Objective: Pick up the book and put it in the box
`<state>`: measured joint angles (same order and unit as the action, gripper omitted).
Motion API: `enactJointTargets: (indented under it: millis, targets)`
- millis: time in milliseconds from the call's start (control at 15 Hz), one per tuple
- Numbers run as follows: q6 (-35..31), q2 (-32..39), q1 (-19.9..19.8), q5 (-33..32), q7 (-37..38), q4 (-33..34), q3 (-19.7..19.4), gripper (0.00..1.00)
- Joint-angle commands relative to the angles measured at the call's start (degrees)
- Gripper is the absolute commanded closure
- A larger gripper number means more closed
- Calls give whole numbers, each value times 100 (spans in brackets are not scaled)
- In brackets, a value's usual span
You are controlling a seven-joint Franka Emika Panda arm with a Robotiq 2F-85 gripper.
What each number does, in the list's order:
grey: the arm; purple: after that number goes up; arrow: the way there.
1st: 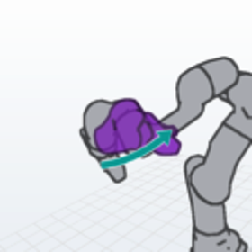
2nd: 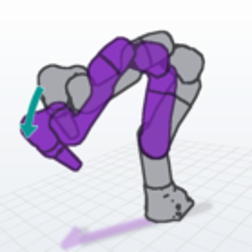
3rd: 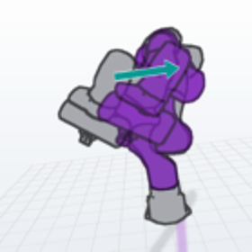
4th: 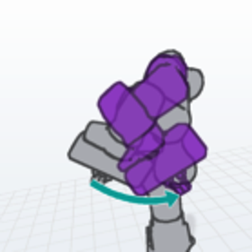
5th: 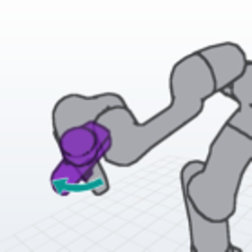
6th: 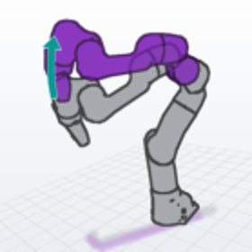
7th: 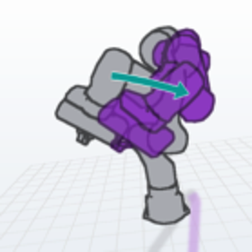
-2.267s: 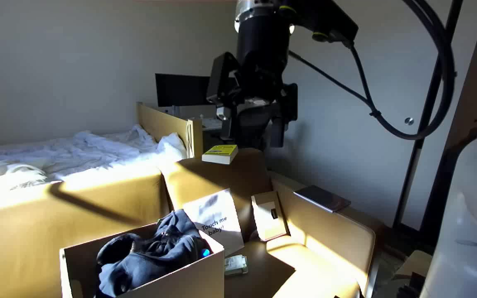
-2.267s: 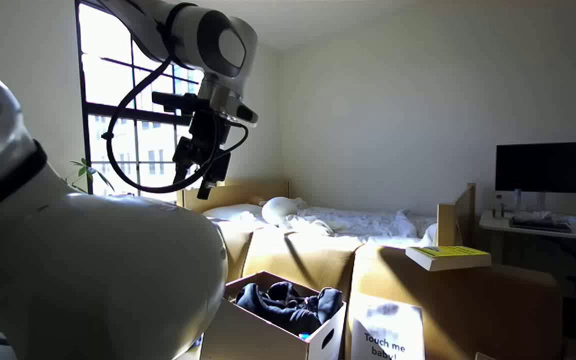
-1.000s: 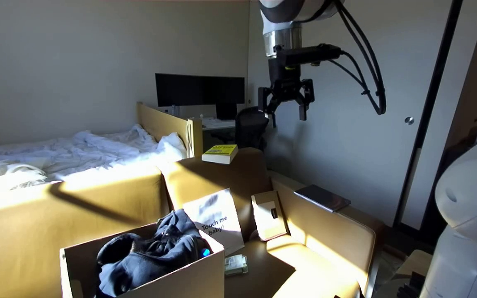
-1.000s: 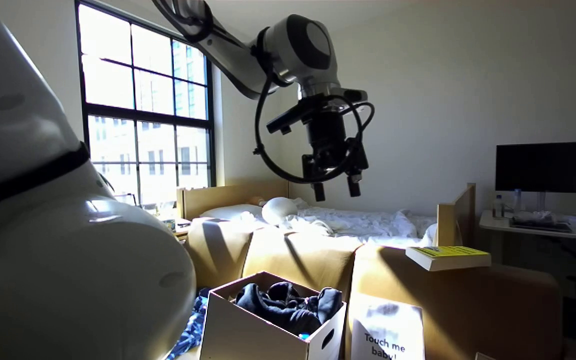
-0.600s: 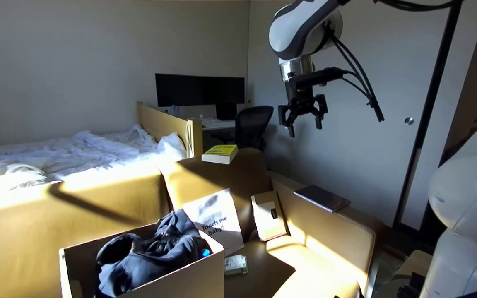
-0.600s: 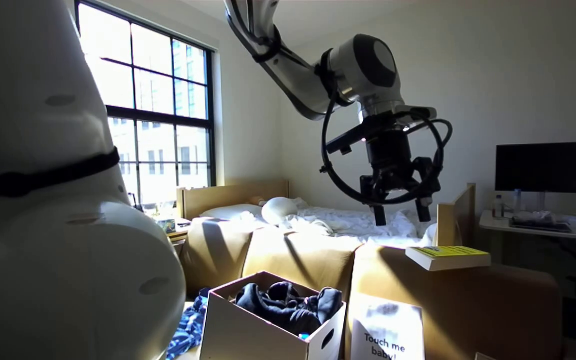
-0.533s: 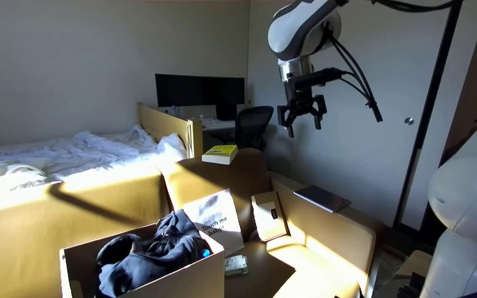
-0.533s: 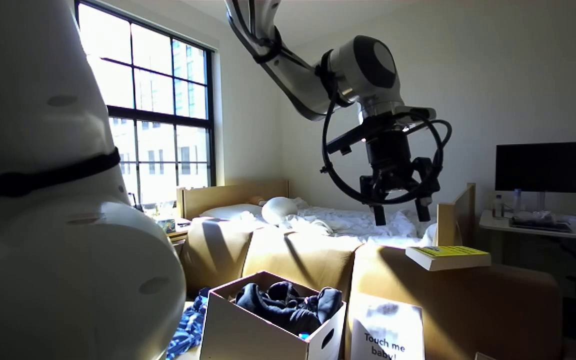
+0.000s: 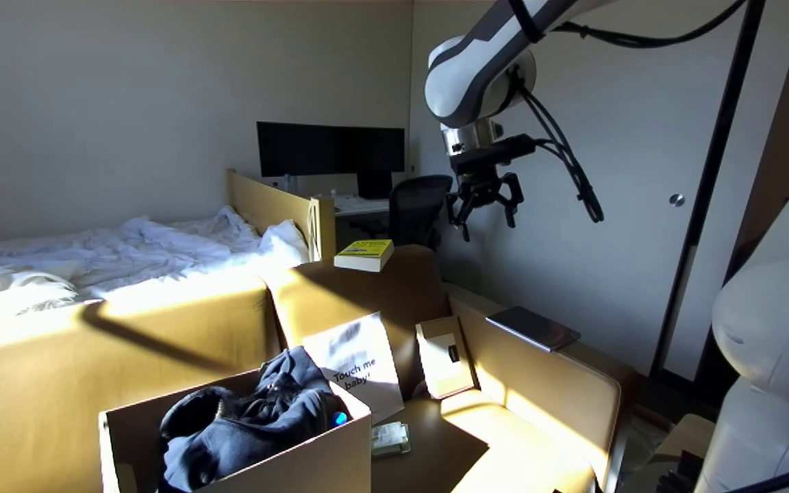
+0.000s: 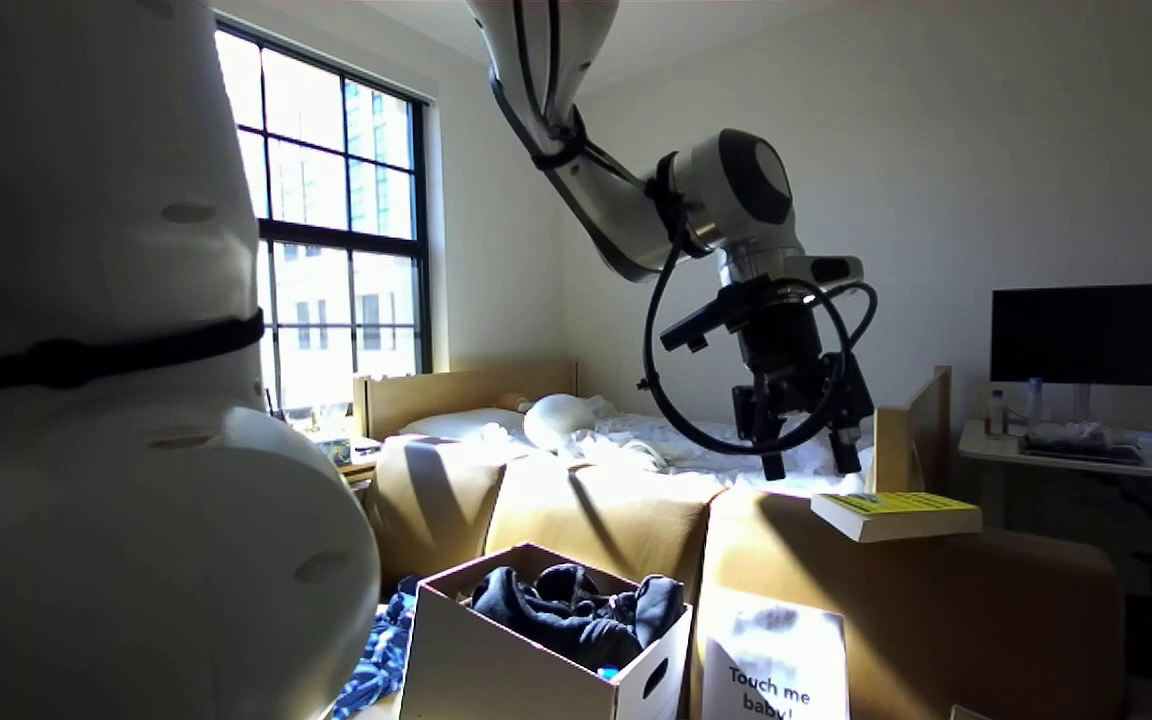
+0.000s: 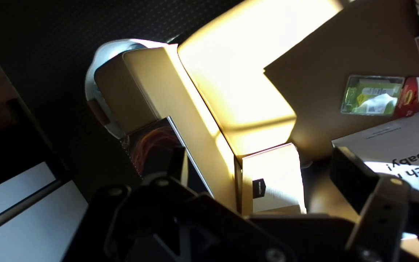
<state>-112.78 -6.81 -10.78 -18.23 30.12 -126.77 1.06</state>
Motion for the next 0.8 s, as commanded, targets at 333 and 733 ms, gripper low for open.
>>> enactJointTargets:
  millis: [333, 733]
  targets:
    - [550, 3289, 593, -1457, 1479, 2570, -879, 0]
    - [1098, 4121, 745, -1744, 1236, 3158, -1280, 0]
